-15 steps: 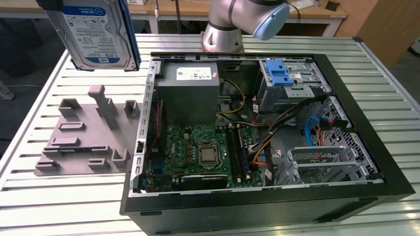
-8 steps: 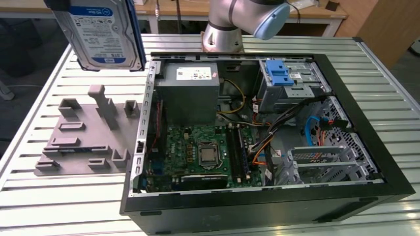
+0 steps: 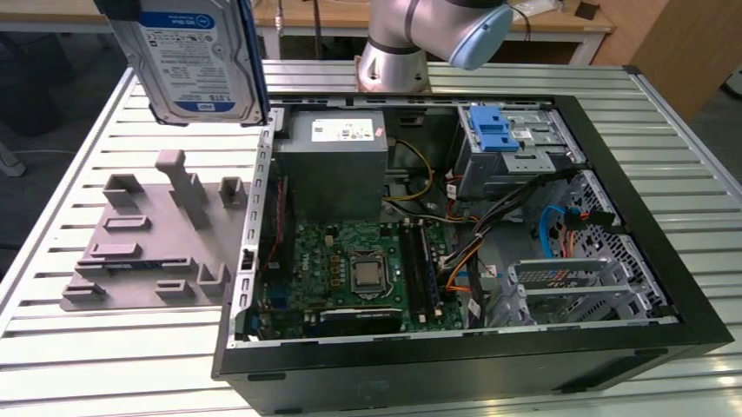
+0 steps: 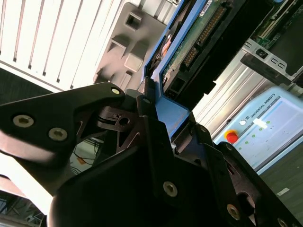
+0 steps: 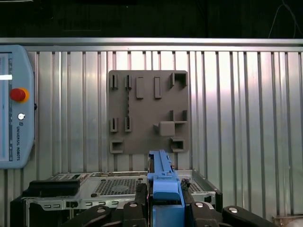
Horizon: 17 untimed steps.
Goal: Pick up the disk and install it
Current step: 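Pick up the disk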
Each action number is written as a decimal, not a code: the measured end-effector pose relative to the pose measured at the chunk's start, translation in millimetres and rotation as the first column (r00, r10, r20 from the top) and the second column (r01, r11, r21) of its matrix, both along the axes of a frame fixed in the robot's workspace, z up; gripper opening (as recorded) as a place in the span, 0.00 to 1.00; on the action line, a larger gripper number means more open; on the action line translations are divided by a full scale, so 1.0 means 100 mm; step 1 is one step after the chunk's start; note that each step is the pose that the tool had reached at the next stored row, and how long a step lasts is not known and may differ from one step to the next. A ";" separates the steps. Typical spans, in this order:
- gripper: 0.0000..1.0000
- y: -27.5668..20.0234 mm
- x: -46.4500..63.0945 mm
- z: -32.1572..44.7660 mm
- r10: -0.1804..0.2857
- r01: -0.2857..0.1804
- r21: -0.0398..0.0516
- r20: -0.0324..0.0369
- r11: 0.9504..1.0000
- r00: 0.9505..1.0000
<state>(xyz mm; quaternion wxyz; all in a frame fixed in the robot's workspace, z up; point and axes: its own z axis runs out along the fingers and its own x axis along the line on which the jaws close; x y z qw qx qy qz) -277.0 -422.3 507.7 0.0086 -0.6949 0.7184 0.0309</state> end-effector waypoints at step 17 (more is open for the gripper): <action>0.36 -0.006 0.31 0.000 0.000 0.000 0.000 -0.001 1.000 1.000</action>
